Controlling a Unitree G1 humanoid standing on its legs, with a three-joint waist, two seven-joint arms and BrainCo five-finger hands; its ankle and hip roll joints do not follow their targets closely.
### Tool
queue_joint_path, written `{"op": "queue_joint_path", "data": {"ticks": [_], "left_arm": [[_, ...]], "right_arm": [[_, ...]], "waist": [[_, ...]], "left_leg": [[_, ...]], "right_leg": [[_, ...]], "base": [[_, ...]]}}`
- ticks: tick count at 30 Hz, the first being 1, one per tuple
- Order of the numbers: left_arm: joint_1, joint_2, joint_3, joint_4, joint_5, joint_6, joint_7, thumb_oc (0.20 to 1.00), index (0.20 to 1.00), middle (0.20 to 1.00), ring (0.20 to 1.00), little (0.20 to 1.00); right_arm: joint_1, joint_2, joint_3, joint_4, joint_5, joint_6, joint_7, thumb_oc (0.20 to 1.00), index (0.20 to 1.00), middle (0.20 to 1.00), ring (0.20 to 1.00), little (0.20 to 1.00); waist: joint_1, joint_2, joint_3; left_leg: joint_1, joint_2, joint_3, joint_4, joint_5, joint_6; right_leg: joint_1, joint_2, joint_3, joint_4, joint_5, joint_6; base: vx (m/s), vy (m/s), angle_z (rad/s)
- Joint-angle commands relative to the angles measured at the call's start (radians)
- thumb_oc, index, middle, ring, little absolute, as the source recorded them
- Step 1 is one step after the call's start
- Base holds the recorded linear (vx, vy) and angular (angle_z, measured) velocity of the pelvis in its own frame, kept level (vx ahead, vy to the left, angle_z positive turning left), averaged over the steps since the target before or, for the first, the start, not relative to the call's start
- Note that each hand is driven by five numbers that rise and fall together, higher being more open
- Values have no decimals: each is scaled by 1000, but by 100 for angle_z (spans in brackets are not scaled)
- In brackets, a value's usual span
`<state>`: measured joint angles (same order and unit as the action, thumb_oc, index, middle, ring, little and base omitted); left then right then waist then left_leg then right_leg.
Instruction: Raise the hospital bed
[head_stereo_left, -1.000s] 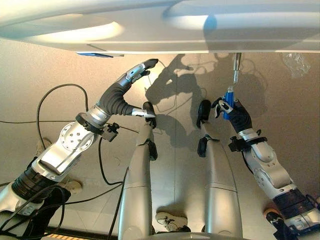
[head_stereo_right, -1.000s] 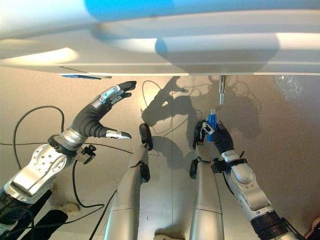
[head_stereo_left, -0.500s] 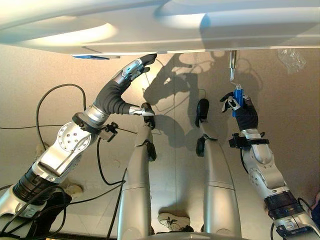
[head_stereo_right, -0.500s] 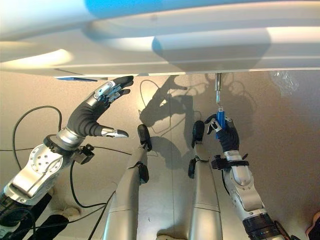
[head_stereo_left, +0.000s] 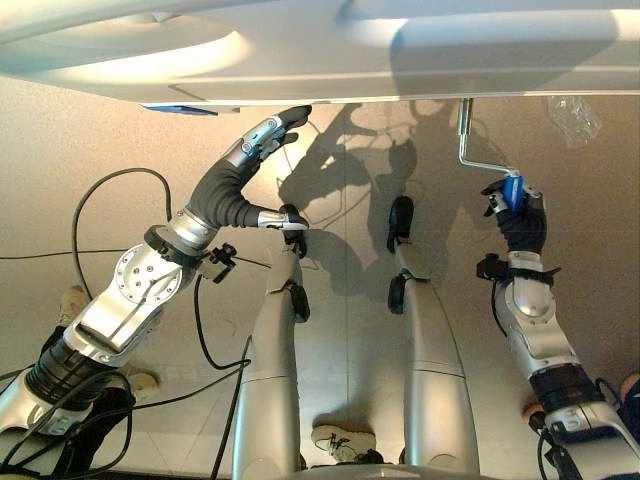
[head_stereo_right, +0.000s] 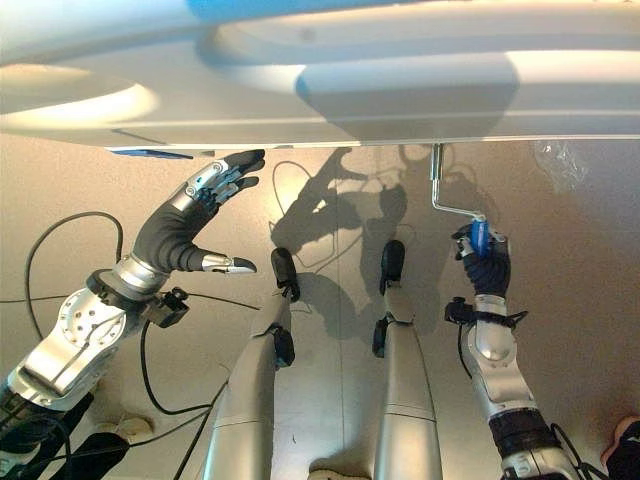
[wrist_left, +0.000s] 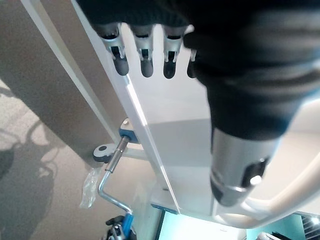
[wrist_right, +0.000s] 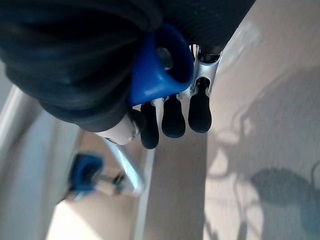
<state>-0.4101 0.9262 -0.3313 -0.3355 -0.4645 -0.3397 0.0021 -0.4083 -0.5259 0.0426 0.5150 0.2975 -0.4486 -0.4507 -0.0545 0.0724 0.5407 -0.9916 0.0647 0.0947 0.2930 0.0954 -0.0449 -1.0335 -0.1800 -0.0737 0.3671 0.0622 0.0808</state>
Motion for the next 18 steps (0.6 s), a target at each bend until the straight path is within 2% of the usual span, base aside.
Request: {"op": "queue_joint_path", "data": {"ticks": [1, 4, 5, 6, 11, 13, 14, 16, 17, 18], "left_arm": [[-15, -2, -36, -109, 8, -53, 17, 1000, 1000, 1000, 1000, 1000], [-39, 14, -73, -111, 2, -51, 18, 1000, 1000, 1000, 1000, 1000], [-42, 13, -73, -109, 2, -52, 18, 1000, 1000, 1000, 1000, 1000], [-62, 27, -102, -108, -1, -50, 19, 1000, 1000, 1000, 1000, 1000], [-122, 30, -170, -98, -25, -47, 17, 1000, 1000, 1000, 1000, 1000], [-126, 32, -176, -97, -31, -47, 15, 1000, 1000, 1000, 1000, 1000], [-137, 36, -187, -92, -41, -43, 6, 1000, 1000, 1000, 1000, 1000], [-156, 33, -200, -85, -52, -38, -7, 1000, 1000, 1000, 1000, 1000], [-154, 32, -197, -84, -52, -38, -7, 1000, 1000, 1000, 1000, 1000], [-169, 17, -205, -82, -60, -36, -15, 1000, 1000, 1000, 1000, 1000]], "right_arm": [[-119, -179, -192, 88, 93, 6, -160, 200, 200, 200, 200, 200], [-175, -227, -150, 242, 115, 51, -147, 200, 200, 200, 200, 200], [-183, -232, -146, 253, 120, 47, -142, 200, 200, 200, 200, 200], [-219, -260, -97, 362, 123, 96, -119, 200, 200, 200, 200, 200], [-385, -309, 101, 674, 161, 198, 45, 200, 200, 200, 200, 200], [-415, -314, 135, 713, 171, 208, 72, 200, 200, 200, 200, 200], [-449, -304, 196, 774, 167, 249, 143, 200, 200, 200, 200, 200], [-505, -279, 294, 827, 107, 293, 214, 200, 200, 200, 200, 200], [-511, -279, 298, 831, 108, 293, 215, 200, 200, 200, 200, 200], [-541, -252, 353, 855, 52, 310, 250, 200, 200, 200, 200, 200]], "waist": [[23, 48, -21], [31, 51, -21], [31, 52, -21], [39, 51, -21], [56, 59, -21], [56, 61, -21], [62, 62, -21], [71, 64, -21], [69, 64, -21], [81, 69, -21]], "left_leg": [[39, -11, -38, -23, -34, -31], [38, -12, -37, -21, -35, -29], [36, -12, -37, -21, -35, -29], [38, -13, -36, -21, -34, -29], [34, -12, -34, -24, -28, -30], [30, -11, -35, -22, -27, -30], [28, -11, -34, -20, -26, -31], [24, -12, -36, -18, -23, -31], [22, -12, -36, -18, -24, -31], [18, -13, -39, -14, -22, -31]], "right_leg": [[15, 6, -26, 25, -26, 64], [13, 6, -26, 29, -25, 64], [12, 6, -25, 29, -25, 64], [15, 5, -26, 28, -24, 63], [15, 6, -31, 24, -22, 61], [12, 6, -32, 25, -22, 59], [10, 7, -34, 27, -21, 57], [7, 8, -35, 31, -20, 55], [5, 8, -35, 31, -20, 55], [3, 8, -37, 33, -21, 53]], "base": [[0, 0, 0], [0, 0, 0], [0, 0, 0], [0, 0, 0], [0, -1, 1], [0, 0, 0], [0, 0, 0], [0, 0, 0], [0, 0, 0], [0, 0, 0]]}}
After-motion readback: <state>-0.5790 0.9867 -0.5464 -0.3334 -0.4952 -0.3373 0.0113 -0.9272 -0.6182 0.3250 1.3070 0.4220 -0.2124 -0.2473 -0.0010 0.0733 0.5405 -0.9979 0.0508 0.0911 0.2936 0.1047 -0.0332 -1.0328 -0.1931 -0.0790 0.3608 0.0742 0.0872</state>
